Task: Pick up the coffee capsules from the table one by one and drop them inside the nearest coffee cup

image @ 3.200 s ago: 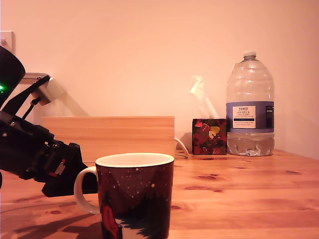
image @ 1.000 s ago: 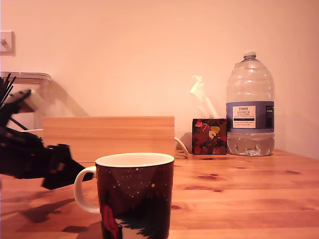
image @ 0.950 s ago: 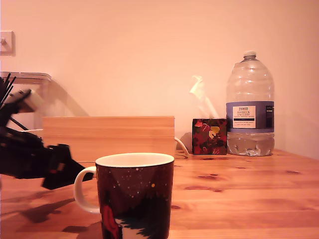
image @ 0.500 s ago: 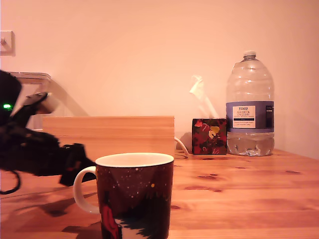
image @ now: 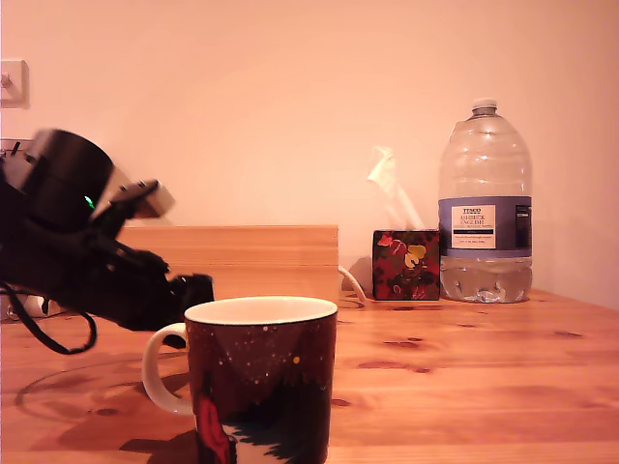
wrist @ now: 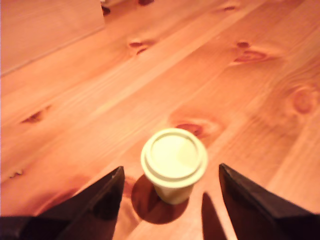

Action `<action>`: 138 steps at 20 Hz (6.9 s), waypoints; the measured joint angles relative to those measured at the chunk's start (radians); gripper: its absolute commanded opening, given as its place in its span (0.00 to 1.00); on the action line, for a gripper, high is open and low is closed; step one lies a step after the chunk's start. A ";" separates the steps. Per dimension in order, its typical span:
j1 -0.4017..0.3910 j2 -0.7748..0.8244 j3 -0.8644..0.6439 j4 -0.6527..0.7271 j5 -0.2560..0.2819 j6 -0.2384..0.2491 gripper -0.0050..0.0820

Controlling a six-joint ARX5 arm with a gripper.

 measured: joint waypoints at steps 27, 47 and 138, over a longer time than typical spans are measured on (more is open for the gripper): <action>-0.020 0.047 0.035 -0.019 -0.026 0.008 0.17; -0.018 -0.227 -0.071 -0.069 0.000 0.008 0.16; -0.332 -0.619 0.114 -0.836 -0.287 -0.061 0.03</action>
